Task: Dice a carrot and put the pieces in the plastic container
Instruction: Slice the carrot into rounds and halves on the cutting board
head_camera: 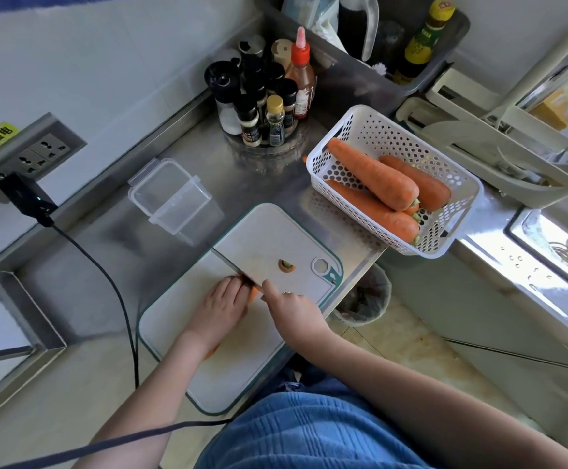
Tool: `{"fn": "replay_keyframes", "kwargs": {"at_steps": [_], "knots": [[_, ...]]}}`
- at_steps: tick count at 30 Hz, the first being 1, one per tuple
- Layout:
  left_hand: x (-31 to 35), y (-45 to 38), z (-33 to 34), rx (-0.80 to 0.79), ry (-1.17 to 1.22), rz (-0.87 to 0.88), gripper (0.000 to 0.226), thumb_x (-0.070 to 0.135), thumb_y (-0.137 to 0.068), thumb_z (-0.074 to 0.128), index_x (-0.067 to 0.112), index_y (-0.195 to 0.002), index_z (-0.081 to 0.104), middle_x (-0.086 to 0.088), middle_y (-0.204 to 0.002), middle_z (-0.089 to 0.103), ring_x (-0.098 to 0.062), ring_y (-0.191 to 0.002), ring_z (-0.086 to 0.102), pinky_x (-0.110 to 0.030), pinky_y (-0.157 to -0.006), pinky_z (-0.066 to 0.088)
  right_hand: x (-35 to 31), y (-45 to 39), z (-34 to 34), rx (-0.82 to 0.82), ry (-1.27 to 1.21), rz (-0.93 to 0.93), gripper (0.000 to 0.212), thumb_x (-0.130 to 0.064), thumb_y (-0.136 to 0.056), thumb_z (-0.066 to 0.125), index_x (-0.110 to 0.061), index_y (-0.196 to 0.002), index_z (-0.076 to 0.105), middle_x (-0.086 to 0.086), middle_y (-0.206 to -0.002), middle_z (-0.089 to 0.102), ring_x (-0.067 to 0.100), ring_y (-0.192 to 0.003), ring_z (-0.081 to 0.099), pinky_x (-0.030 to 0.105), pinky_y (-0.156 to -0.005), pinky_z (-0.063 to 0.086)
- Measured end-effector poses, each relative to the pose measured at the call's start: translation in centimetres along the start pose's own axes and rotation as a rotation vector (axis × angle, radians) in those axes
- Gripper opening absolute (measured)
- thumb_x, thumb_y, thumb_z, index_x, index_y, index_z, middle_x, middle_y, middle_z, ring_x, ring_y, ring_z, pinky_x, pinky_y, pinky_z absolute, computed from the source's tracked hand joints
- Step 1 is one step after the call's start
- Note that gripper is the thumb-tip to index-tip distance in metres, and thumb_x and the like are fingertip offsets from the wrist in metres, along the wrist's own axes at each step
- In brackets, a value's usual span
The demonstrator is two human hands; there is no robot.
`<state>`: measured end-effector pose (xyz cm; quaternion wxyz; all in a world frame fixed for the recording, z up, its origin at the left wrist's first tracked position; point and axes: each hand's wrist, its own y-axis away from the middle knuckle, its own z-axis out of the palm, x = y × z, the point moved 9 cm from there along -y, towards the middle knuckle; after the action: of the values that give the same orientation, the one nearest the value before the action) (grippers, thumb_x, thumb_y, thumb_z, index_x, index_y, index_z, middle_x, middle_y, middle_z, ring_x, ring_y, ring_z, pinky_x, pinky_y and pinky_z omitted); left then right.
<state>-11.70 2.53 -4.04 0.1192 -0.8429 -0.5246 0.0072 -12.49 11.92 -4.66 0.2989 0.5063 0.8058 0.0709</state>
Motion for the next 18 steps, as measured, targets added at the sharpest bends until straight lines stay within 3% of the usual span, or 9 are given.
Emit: {"fn": "replay_keyframes", "kwargs": {"at_steps": [8,10,13,15,18], "knots": [[-0.05,-0.01,-0.01,0.017,0.026,0.001,0.023,0.019,-0.089,0.037,0.005,-0.104,0.046,-0.014,-0.093,0.063,-0.026,-0.096,0.046,-0.035,-0.078,0.053,0.21,-0.29,-0.32,-0.015,0.021,-0.044,0.012,-0.013,-0.102,0.036,-0.012,-0.113,0.030,0.013,-0.074,0.058,0.031,-0.056,0.042,0.037,-0.051,0.039],[-0.05,-0.02,-0.06,0.030,0.027,0.011,0.024,0.019,-0.097,0.029,0.005,-0.105,0.046,-0.014,-0.095,0.060,-0.026,-0.097,0.047,-0.035,-0.083,0.050,0.20,-0.36,-0.46,-0.024,0.032,-0.055,0.011,-0.014,-0.103,0.035,-0.011,-0.113,0.031,0.009,-0.068,0.049,0.031,-0.056,0.041,0.035,-0.052,0.037],[0.06,-0.16,-0.12,0.032,0.034,0.012,0.021,0.015,-0.093,0.033,0.005,-0.106,0.046,-0.014,-0.094,0.060,-0.026,-0.096,0.046,-0.036,-0.078,0.054,0.09,-0.42,-0.34,-0.049,0.053,-0.051,0.014,-0.013,-0.102,0.035,-0.013,-0.113,0.027,0.003,-0.062,0.037,0.029,-0.055,0.038,0.034,-0.050,0.033],[0.20,-0.13,-0.16,0.030,0.050,0.010,0.027,0.013,-0.100,0.020,0.005,-0.106,0.045,-0.014,-0.097,0.054,-0.027,-0.095,0.046,-0.037,-0.077,0.055,-0.02,-0.42,0.02,-0.074,0.067,-0.031,0.023,-0.007,-0.099,0.039,-0.013,-0.116,0.024,0.005,-0.065,0.044,0.030,-0.056,0.041,0.034,-0.048,0.030],[-0.01,0.07,0.23,0.035,0.018,0.014,0.040,0.013,-0.102,0.006,0.003,-0.106,0.044,-0.014,-0.105,0.042,-0.029,-0.097,0.044,-0.039,-0.078,0.054,-0.44,-0.68,0.23,-0.119,0.063,0.000,0.037,0.003,-0.093,0.040,-0.010,-0.126,0.030,0.016,-0.089,0.062,0.037,-0.075,0.060,0.037,-0.057,0.036]]}}
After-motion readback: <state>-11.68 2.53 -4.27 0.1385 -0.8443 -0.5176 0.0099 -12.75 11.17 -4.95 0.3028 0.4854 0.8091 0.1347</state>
